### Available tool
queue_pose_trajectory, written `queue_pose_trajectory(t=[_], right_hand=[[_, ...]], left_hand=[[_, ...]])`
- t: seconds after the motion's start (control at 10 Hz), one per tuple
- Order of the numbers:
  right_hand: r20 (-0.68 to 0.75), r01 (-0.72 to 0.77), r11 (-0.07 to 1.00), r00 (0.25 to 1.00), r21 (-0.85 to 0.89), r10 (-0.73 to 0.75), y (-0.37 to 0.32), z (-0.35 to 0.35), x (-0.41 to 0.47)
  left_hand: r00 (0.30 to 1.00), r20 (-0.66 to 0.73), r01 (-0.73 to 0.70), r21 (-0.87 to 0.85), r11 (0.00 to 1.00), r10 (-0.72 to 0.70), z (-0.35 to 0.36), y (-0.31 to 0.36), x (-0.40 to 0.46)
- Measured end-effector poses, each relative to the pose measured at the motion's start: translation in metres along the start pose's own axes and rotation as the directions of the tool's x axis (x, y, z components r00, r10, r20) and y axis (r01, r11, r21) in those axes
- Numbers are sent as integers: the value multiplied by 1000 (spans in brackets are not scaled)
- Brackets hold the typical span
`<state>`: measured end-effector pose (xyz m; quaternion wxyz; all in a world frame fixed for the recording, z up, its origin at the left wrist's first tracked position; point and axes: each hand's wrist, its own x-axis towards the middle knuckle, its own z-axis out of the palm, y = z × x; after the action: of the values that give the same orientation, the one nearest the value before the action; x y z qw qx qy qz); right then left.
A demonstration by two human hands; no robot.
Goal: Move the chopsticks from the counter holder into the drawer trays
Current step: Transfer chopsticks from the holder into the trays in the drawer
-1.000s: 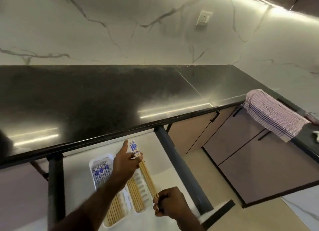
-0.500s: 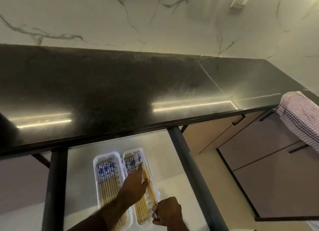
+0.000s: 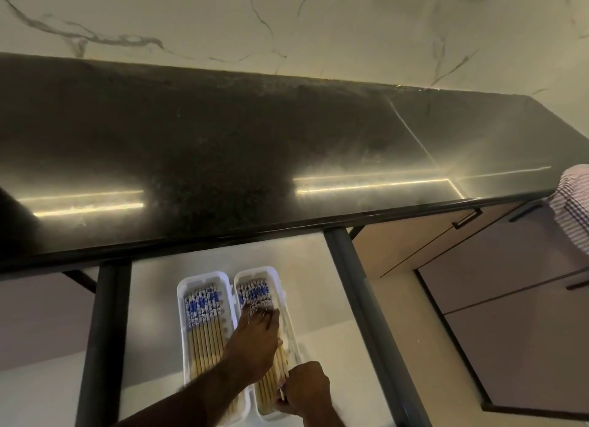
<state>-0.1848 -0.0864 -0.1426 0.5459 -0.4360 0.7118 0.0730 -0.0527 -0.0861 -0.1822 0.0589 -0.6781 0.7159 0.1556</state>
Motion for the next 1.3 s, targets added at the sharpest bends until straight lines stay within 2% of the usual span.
queue_pose_trajectory(t=[0.1, 0.2, 0.3, 0.4, 0.6, 0.9, 1.3], right_hand=[[-104, 25, 969, 993, -246, -52, -6, 2, -6], [-139, 85, 917, 979, -389, -150, 0, 6, -5], [-182, 81, 916, 970, -392, -164, -3, 14, -6], [-181, 109, 877, 959, -468, -216, -3, 20, -2], [-134, 208, 744, 919, -635, -372, 2, 24, 1], [-69, 241, 704, 922, -668, -381, -10, 20, 10], [95, 329, 560, 909, -760, -405, -6, 2, 2]], left_hand=[[998, 34, -54, 40, 998, 52, -5, 2, 2], [998, 36, -60, 46, 997, 58, -4, 2, 4], [998, 38, -61, 48, 997, 59, 0, 2, 5], [999, 24, -44, 59, 997, 43, 4, 1, 7], [999, 28, -44, 66, 997, 42, 9, 2, 14], [1000, 18, -18, 173, 985, 15, 16, 9, 16], [1000, 1, -29, 219, 975, 30, 15, 7, 16]])
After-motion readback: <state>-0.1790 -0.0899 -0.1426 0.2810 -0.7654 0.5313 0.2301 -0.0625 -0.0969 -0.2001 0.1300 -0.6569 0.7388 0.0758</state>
